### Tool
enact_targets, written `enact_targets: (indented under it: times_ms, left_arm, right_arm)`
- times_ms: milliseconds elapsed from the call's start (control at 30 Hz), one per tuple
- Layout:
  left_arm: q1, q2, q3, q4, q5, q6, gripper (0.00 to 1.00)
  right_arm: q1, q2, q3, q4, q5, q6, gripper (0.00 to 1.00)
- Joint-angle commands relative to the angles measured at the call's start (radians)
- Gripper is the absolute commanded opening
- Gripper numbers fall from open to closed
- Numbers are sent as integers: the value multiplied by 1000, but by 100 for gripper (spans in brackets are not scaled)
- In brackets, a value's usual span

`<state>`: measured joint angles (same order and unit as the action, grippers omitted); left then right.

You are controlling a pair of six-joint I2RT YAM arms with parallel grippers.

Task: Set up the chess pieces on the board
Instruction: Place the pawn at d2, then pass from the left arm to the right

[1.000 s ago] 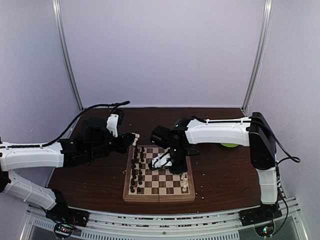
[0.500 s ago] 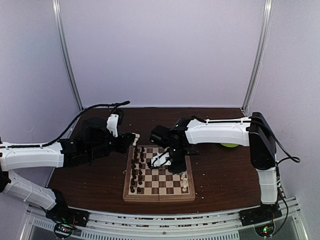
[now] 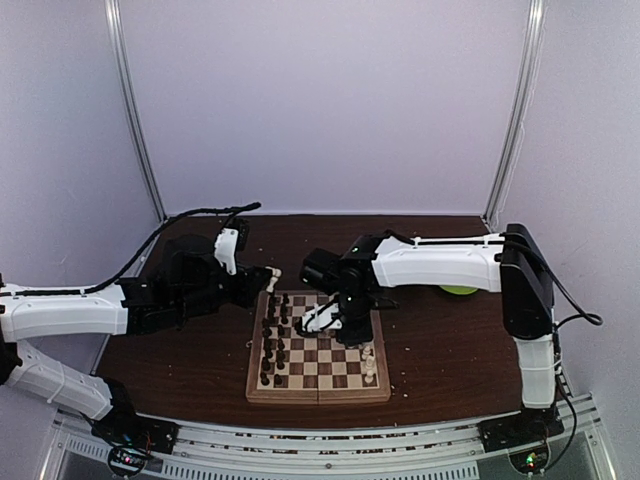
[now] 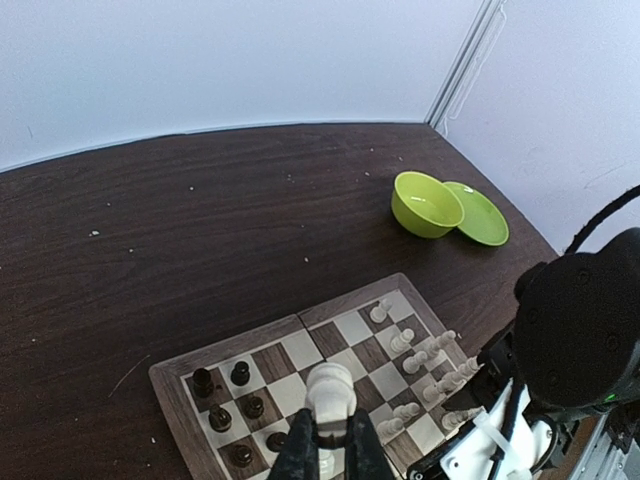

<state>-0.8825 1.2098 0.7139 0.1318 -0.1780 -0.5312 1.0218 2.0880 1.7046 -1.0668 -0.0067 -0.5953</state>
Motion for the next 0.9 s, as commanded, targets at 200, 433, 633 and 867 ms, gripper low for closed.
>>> enact_targets:
  times_ms: [200, 433, 633, 867]
  left_arm:
    - [7, 14, 51, 312, 96, -2, 0]
    - [4, 101, 142, 598, 182, -6, 0]
    - [5, 178, 217, 819, 277, -55, 0]
    - [5, 265, 260, 988, 290, -232, 0]
  right_arm:
    - [-151, -401, 47, 98, -373, 176, 39]
    - [-438, -555, -250, 752, -988, 795, 45]
    - [-462, -544, -516, 1759, -1118, 1595, 50]
    - [-445, -478, -530, 2140, -1101, 1863, 51]
